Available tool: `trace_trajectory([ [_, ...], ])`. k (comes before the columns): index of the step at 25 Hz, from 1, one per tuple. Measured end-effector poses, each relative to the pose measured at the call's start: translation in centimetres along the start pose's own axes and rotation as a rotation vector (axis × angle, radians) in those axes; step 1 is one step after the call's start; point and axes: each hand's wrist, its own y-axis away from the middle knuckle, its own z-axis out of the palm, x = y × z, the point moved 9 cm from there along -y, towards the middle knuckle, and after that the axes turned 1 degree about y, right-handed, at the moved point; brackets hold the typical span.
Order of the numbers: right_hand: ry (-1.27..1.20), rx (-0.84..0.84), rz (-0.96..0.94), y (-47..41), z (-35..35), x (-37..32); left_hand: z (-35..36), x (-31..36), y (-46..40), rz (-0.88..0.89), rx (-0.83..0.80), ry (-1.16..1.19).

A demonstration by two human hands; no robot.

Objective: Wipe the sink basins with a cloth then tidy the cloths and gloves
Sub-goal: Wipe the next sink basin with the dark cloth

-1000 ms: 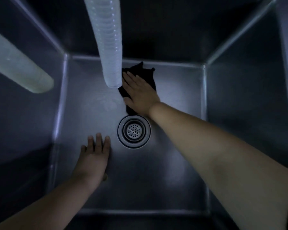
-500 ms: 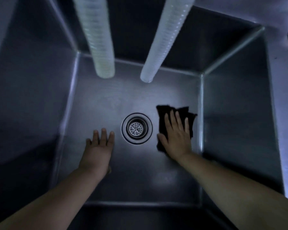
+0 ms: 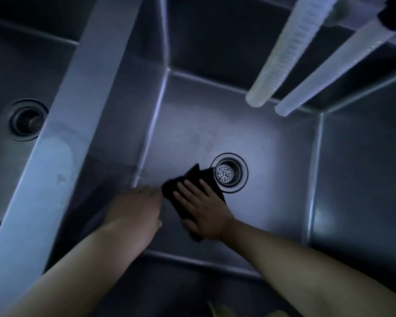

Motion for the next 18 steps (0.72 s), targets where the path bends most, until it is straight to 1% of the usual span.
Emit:
trace_trajectory([
  [2,0.012,0.036,0.031,-4.0,-1.1,1.3,-0.2,-0.4,1.0,-0.002,0.022,-0.028],
  [4,0.012,0.066,0.11,-7.4,-2.4,4.2,-0.4,-0.2,1.4,0.002,0.039,-0.027],
  [8,-0.016,0.124,0.315,-10.2,-4.4,13.3,-2.2,0.2,2.2,0.088,0.135,-0.052],
  [10,-0.022,0.122,0.445,-9.0,-4.8,18.1,-3.1,-0.2,2.4,0.123,0.251,-0.05],
  [13,-0.045,0.099,0.614,-4.0,-4.1,22.6,-3.6,-0.8,1.9,0.124,0.258,-0.075],
  [15,-0.042,0.086,0.702,0.2,-3.1,22.7,-3.7,-0.7,1.5,0.124,0.259,-0.097],
  [18,-0.056,0.074,0.76,6.0,-1.8,19.7,-4.8,-0.2,1.7,0.175,0.339,-0.071],
])
